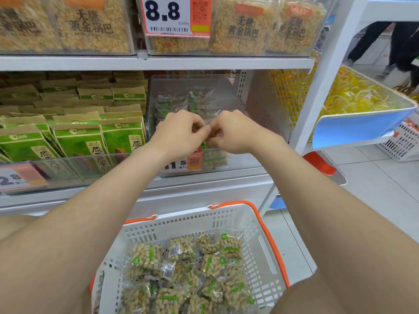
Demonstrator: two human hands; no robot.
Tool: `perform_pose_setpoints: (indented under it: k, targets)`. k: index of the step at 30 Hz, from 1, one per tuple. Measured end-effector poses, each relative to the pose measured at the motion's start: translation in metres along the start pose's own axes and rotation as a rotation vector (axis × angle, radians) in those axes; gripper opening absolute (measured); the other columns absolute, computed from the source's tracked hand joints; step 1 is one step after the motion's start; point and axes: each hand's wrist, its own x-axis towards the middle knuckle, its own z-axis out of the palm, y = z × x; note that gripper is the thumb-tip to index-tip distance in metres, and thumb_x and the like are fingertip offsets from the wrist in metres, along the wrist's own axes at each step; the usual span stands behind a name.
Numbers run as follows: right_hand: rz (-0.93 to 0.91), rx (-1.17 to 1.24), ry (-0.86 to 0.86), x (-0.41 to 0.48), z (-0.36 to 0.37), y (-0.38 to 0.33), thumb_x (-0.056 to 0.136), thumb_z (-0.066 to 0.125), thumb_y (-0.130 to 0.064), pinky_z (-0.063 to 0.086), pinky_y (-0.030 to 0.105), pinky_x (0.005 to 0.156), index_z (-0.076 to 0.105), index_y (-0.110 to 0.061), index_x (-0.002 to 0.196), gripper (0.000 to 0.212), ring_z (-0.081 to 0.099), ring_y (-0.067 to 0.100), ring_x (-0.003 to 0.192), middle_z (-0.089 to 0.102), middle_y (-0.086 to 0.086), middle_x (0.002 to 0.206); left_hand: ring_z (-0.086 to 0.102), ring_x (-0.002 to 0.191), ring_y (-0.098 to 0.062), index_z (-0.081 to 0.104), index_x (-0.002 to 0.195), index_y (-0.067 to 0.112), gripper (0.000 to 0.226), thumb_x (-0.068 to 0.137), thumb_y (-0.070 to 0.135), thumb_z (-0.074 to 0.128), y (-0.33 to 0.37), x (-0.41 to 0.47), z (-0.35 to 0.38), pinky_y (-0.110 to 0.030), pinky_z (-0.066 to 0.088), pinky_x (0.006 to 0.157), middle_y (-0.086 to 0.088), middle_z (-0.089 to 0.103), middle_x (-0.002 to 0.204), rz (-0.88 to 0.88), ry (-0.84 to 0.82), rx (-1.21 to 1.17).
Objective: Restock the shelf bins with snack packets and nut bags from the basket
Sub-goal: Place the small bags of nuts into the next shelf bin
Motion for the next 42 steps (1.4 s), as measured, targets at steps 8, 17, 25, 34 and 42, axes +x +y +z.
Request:
perform_pose_setpoints:
  k: [8, 17, 25, 34, 42]
  targets:
    - [0.109, 0.315, 0.034, -0.003, 0.008, 0.018, 0.084, 0.086, -0.039, 0.058, 0.032, 0.093, 0.084, -0.033, 0.087, 0.007, 0.070, 0.003, 0.093, 0.075, -0.022, 0.073, 0.061, 0.113, -0.029, 0.079, 0.082, 0.036, 0.021, 0.090, 0.027, 0.062, 0.008, 0.001, -0.005, -0.056, 0.050, 0.101, 0.022, 0.066, 0.079, -0.137, -0.076, 0.124]
    - [0.053, 0.215, -0.028, -0.013, 0.002, 0.007, 0.101, 0.062, -0.016, 0.049, 0.027, 0.097, 0.081, -0.025, 0.112, 0.024, 0.065, 0.011, 0.105, 0.075, -0.009, 0.103, 0.047, 0.125, -0.033, 0.078, 0.097, 0.033, 0.025, 0.096, 0.023, 0.055, 0.014, 0.000, -0.004, -0.061, 0.032, 0.104, 0.006, 0.068, 0.115, -0.168, -0.158, 0.266]
    - [0.082, 0.051, -0.142, -0.003, -0.001, -0.006, 0.097, 0.052, -0.012, 0.044, 0.027, 0.084, 0.079, -0.028, 0.113, 0.035, 0.059, 0.020, 0.106, 0.074, 0.001, 0.111, 0.051, 0.093, -0.030, 0.056, 0.080, 0.021, 0.044, 0.109, 0.038, 0.028, 0.008, -0.014, 0.000, -0.054, 0.035, 0.095, 0.003, 0.060, 0.082, -0.052, -0.183, 0.369]
    - [0.092, 0.139, 0.341, -0.033, 0.019, -0.005, 0.087, 0.063, -0.021, 0.053, 0.032, 0.092, 0.078, -0.020, 0.109, 0.026, 0.067, 0.022, 0.101, 0.075, 0.002, 0.102, 0.058, 0.093, -0.032, 0.053, 0.087, 0.027, 0.032, 0.109, 0.035, 0.032, 0.008, -0.038, 0.009, -0.047, 0.039, 0.085, 0.001, 0.059, 0.090, 0.163, 0.153, 0.314]
    - [0.036, 0.044, 0.296, -0.068, 0.028, -0.022, 0.072, 0.041, -0.022, 0.053, 0.037, 0.066, 0.056, -0.011, 0.058, 0.023, 0.056, 0.035, 0.063, 0.057, 0.006, 0.057, 0.051, 0.067, -0.032, 0.056, 0.081, 0.014, 0.009, 0.087, 0.021, 0.057, 0.006, -0.071, 0.019, -0.041, 0.039, 0.058, -0.004, 0.054, 0.071, 0.579, 0.348, 0.354]
